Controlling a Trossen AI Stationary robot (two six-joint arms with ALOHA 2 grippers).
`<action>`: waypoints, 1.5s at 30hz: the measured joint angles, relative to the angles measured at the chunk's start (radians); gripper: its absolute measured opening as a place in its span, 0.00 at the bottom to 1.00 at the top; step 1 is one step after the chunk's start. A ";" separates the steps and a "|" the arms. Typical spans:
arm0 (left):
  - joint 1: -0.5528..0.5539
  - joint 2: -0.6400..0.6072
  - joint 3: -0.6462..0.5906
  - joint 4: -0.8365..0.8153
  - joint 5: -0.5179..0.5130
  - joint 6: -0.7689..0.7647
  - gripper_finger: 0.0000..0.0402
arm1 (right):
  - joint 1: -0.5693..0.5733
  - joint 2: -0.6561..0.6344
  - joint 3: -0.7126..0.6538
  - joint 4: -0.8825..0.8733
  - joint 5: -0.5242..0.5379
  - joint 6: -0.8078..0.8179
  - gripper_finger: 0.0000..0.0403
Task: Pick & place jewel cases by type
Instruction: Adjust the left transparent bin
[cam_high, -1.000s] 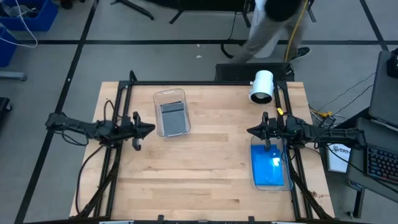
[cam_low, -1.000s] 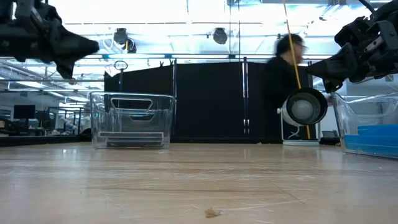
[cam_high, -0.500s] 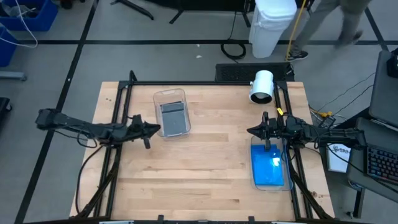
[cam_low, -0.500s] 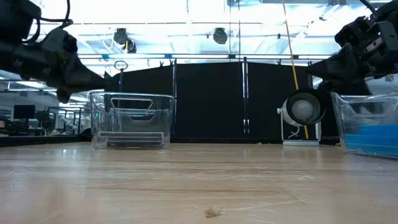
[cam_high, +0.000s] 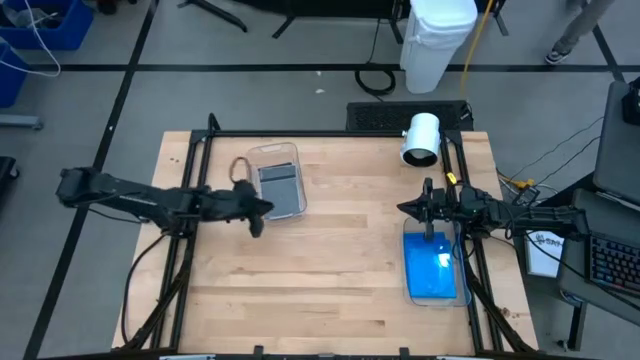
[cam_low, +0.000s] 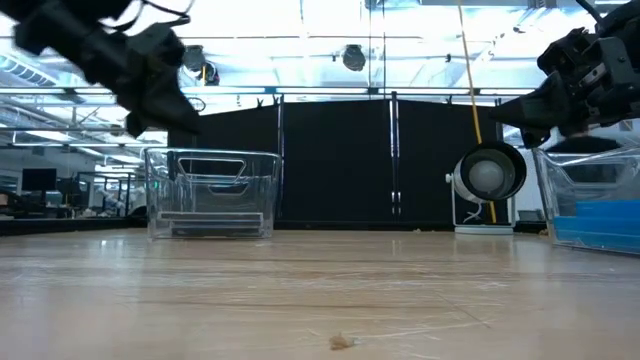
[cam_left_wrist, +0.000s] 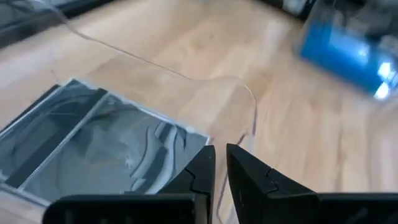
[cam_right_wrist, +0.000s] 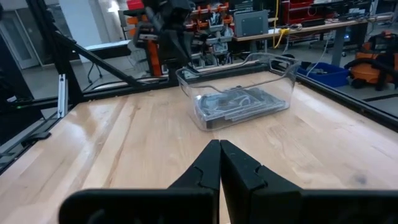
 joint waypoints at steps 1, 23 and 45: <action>0.001 0.048 0.041 -0.032 0.011 0.016 0.12 | 0.000 0.000 0.000 0.000 0.000 0.000 0.00; 0.006 0.525 0.406 -0.330 0.298 -0.036 0.12 | 0.000 0.005 0.000 -0.002 -0.002 0.027 0.00; -0.274 0.525 0.407 -0.336 0.375 -0.473 0.12 | 0.000 0.006 0.000 -0.003 -0.003 0.027 0.00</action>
